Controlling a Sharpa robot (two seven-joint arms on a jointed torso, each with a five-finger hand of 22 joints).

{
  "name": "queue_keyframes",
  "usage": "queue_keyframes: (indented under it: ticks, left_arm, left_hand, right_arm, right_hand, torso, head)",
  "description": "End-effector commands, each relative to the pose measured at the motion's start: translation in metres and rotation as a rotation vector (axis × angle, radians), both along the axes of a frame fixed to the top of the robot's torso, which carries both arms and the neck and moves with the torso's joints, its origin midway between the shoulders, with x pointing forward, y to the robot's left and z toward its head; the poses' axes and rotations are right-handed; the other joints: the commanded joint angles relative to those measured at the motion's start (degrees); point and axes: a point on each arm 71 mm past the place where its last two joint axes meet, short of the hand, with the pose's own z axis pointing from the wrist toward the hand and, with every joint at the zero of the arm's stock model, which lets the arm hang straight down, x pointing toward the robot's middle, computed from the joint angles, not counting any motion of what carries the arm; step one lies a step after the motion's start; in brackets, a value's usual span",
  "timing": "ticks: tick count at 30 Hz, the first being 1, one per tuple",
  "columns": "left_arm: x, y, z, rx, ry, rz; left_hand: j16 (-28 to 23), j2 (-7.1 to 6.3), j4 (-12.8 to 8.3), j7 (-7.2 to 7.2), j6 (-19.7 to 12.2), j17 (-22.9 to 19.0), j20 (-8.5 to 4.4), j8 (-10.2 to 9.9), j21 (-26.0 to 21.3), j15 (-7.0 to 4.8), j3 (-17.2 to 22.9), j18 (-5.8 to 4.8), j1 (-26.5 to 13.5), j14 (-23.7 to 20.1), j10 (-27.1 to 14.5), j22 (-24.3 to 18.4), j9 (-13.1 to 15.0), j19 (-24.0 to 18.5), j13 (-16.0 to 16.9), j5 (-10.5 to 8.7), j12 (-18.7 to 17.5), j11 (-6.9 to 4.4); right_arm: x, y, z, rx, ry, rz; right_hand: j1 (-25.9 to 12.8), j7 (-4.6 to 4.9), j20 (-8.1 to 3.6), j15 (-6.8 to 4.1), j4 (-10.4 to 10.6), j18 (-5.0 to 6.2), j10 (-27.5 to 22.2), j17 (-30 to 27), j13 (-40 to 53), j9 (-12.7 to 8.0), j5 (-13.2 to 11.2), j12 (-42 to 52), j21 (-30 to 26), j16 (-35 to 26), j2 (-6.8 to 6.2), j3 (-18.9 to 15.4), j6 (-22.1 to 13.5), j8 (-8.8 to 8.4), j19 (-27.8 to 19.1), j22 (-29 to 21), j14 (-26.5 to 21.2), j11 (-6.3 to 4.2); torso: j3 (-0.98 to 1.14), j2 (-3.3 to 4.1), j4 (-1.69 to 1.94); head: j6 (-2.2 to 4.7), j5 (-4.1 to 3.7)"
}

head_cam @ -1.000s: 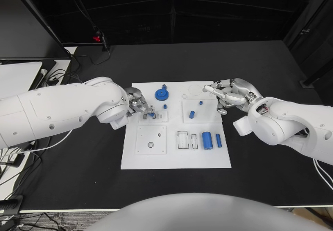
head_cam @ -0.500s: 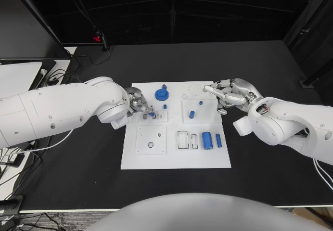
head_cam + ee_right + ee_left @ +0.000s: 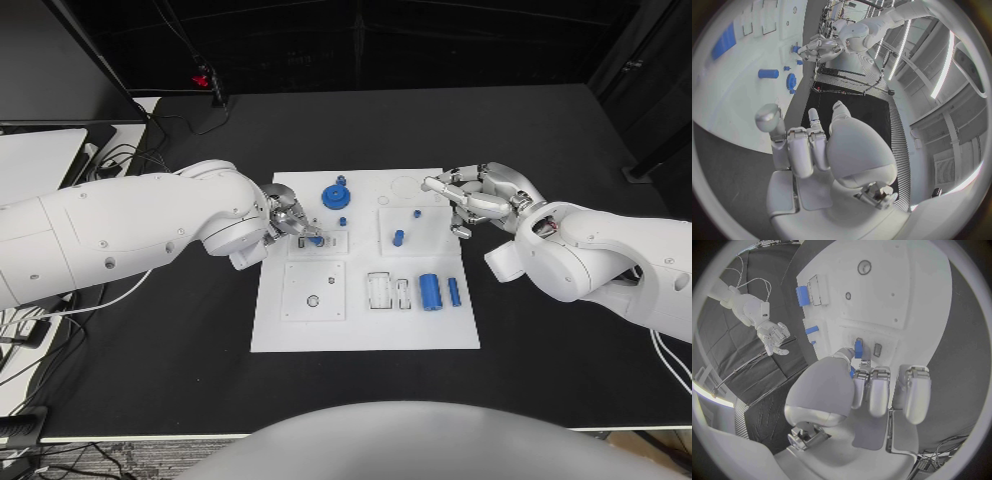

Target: Assemble the parts on the task board

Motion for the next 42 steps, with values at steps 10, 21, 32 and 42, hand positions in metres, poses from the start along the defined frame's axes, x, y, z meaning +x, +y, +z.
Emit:
queue_keyframes:
  ticks: [10, 21, 32, 42]
  left_arm:
    - [0.0001, 0.0005, -0.0004, 0.002, 0.005, 0.000]
    - [0.0010, 0.0021, 0.0005, -0.008, -0.011, 0.012]
    - [0.0018, 0.0017, 0.0006, -0.010, -0.015, 0.014]
    - [0.0030, 0.0015, 0.0002, -0.007, -0.012, 0.012]
  left_hand:
    - [0.05, 0.21, -0.03, -1.69, 1.68, 15.10, -0.35, -0.24, 0.18, -0.18, -0.32, -0.37, -0.53, 5.97, 5.99, 15.10, -0.15, 6.09, 15.05, 0.37, -0.30, -0.02]
    - [0.05, 0.15, -0.45, -1.86, 1.73, 15.10, -0.35, -0.20, 0.18, -0.24, 0.05, -0.37, 0.13, 5.97, 5.99, 15.10, -0.16, 6.09, 15.05, 0.55, -0.30, -0.17]
    - [0.05, 0.15, -0.46, -1.87, 1.73, 15.10, -0.36, -0.20, 0.18, -0.24, 0.06, -0.37, 0.16, 5.97, 5.99, 15.10, -0.16, 6.09, 15.05, 0.56, -0.30, -0.18]
    - [0.05, 0.14, -0.46, -1.87, 1.73, 15.10, -0.36, -0.20, 0.18, -0.24, 0.07, -0.37, 0.17, 5.97, 5.99, 15.10, -0.16, 6.09, 15.05, 0.56, -0.30, -0.18]
  right_arm:
    - [-0.0001, 0.0007, 0.0011, 0.005, -0.006, 0.006]
    - [0.0001, 0.0006, 0.0011, 0.005, -0.006, 0.006]
    - [-0.0002, 0.0005, 0.0012, 0.005, -0.006, 0.005]
    - [-0.0004, 0.0005, 0.0013, 0.005, -0.006, 0.005]
  right_hand:
    - [0.02, 0.09, 0.10, -0.01, 0.03, 1.11, 6.08, 10.29, 14.94, 0.05, 0.17, -0.21, -0.31, -0.21, 0.35, -0.43, -0.48, 0.33, -0.46, -0.06, 3.11, 0.16]
    - [0.02, 0.09, 0.10, -0.01, 0.03, 1.11, 6.08, 10.29, 14.94, 0.05, 0.17, -0.21, -0.31, -0.21, 0.35, -0.43, -0.48, 0.33, -0.46, -0.06, 3.11, 0.16]
    - [0.02, 0.09, 0.10, -0.01, 0.03, 1.11, 6.08, 10.29, 14.94, 0.05, 0.17, -0.21, -0.31, -0.21, 0.35, -0.43, -0.48, 0.33, -0.46, -0.06, 3.11, 0.16]
    - [0.02, 0.09, 0.10, -0.01, 0.03, 1.11, 6.08, 10.29, 14.94, 0.05, 0.17, -0.21, -0.31, -0.21, 0.35, -0.43, -0.48, 0.33, -0.46, -0.06, 3.11, 0.16]
  torso:
    - [-0.01, 0.02, 0.03]
    - [-0.01, 0.00, 0.03]
    - [0.01, 0.02, -0.01]
    - [0.03, 0.05, 0.03]
  head:
    - [0.01, -0.08]
    - [0.01, -0.04]
    - [0.01, -0.02]
    - [0.01, -0.06]
